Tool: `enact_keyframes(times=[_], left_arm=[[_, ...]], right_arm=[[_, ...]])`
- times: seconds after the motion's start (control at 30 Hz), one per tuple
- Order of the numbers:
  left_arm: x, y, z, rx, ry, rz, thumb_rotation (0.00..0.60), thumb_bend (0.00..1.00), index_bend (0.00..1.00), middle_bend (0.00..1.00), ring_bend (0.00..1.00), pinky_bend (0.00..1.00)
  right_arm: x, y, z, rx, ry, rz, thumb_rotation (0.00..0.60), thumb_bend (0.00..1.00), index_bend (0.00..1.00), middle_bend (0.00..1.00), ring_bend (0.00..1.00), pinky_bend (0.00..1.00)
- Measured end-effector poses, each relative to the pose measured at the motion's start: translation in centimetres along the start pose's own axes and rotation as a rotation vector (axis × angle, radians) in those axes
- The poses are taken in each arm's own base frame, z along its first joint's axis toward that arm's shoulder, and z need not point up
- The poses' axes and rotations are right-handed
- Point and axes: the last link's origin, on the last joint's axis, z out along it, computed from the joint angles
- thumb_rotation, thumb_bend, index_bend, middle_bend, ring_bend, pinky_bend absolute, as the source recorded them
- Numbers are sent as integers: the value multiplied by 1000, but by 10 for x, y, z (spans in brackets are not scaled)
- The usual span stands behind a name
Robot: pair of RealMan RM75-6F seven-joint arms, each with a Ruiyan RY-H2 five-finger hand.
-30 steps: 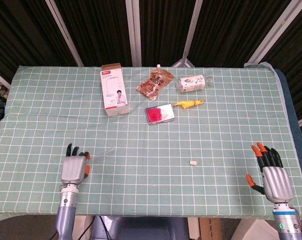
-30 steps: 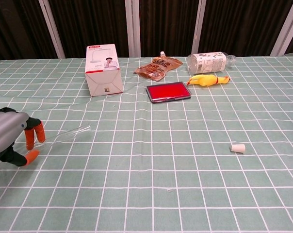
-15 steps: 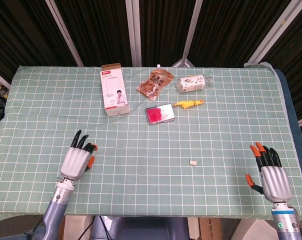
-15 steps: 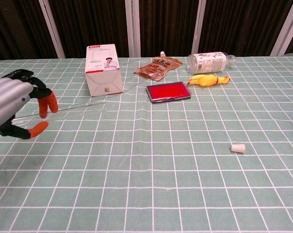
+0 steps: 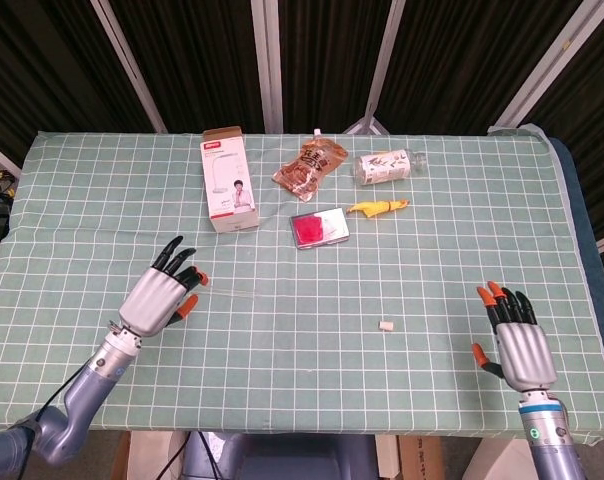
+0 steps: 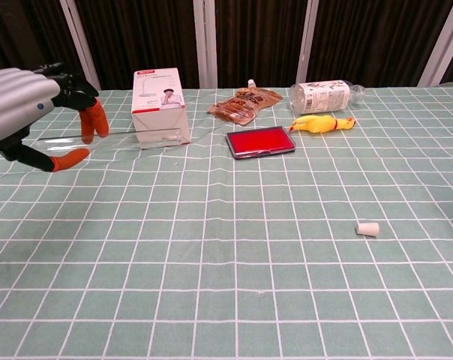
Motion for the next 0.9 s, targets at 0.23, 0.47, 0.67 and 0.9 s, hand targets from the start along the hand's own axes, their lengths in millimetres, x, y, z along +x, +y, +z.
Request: enact_keyframes(times=[0.23, 0.47, 0.67, 0.9], left_arm=[[12, -9, 13, -34, 23, -38, 600, 634, 516, 560, 172, 39], [15, -16, 18, -32, 30, -73, 600, 634, 515, 560, 172, 38], [15, -21, 19, -28, 35, -91, 600, 634, 515, 560, 173, 38], [18, -23, 20, -34, 44, -93, 600, 634, 515, 560, 172, 38]], right_arm=[[-16, -33, 21, 34, -52, -18, 600, 373, 308, 77, 0, 0], [-35, -62, 41, 50, -70, -32, 600, 373, 403, 122, 0, 0], [-49, -77, 54, 46, -84, -31, 600, 373, 434, 142, 0, 0], [-63, -88, 58, 49, -105, -32, 600, 373, 434, 143, 0, 0]])
